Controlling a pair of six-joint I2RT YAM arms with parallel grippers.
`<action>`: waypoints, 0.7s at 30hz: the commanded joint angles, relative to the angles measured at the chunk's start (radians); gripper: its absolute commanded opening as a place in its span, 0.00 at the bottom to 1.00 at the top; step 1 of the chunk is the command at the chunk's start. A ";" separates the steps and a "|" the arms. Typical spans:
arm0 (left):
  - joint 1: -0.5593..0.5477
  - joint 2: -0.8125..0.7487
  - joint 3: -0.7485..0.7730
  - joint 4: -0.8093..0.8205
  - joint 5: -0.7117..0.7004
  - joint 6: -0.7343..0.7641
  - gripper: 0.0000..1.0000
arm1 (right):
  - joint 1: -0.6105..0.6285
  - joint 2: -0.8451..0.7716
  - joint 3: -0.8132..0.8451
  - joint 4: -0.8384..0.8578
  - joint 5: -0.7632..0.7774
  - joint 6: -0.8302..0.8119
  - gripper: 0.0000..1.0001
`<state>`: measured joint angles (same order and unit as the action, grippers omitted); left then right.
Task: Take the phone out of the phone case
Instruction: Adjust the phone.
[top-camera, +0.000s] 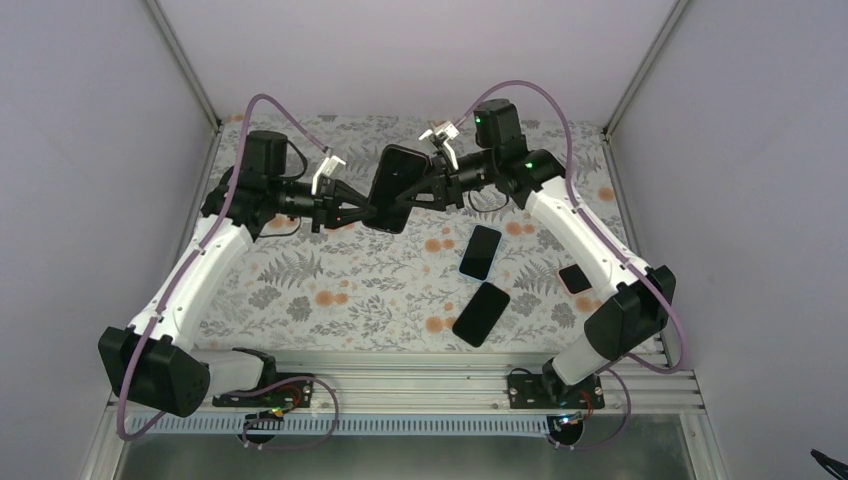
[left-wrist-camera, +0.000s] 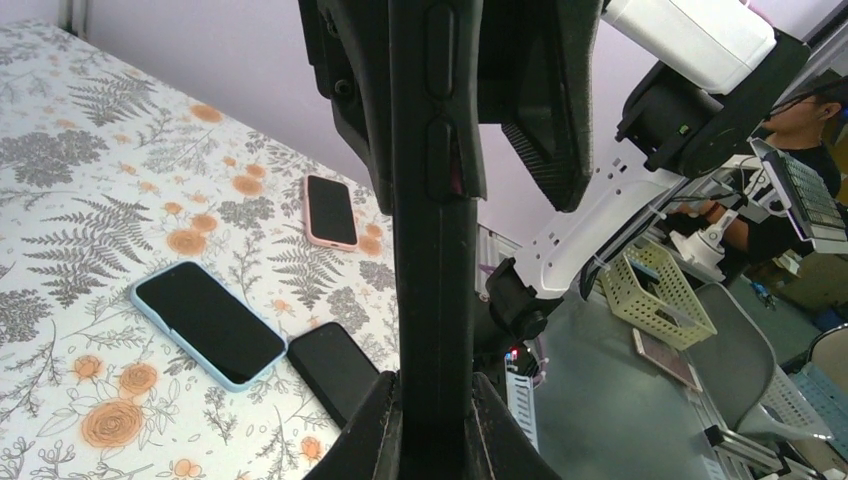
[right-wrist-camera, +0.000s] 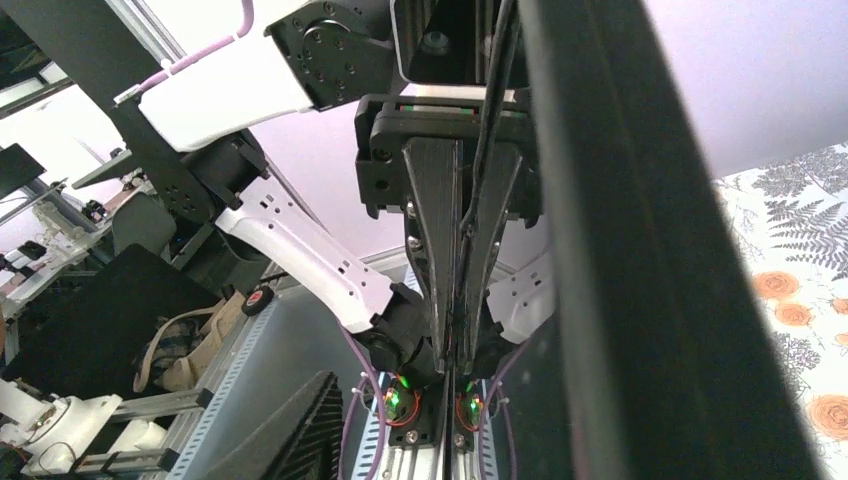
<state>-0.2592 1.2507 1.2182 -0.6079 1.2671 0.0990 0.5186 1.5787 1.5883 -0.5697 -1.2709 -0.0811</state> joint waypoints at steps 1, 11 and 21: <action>0.003 -0.030 -0.010 0.064 0.052 -0.012 0.02 | 0.009 -0.005 0.011 0.075 -0.013 0.083 0.39; 0.011 -0.037 -0.002 0.010 0.040 0.059 0.11 | 0.012 0.003 0.022 0.098 -0.019 0.123 0.04; 0.028 -0.036 0.064 -0.176 0.018 0.256 0.50 | -0.015 -0.044 0.019 0.094 -0.072 0.116 0.04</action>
<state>-0.2356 1.2346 1.2716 -0.7223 1.2743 0.2584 0.5186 1.5856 1.5906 -0.5018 -1.2686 0.0288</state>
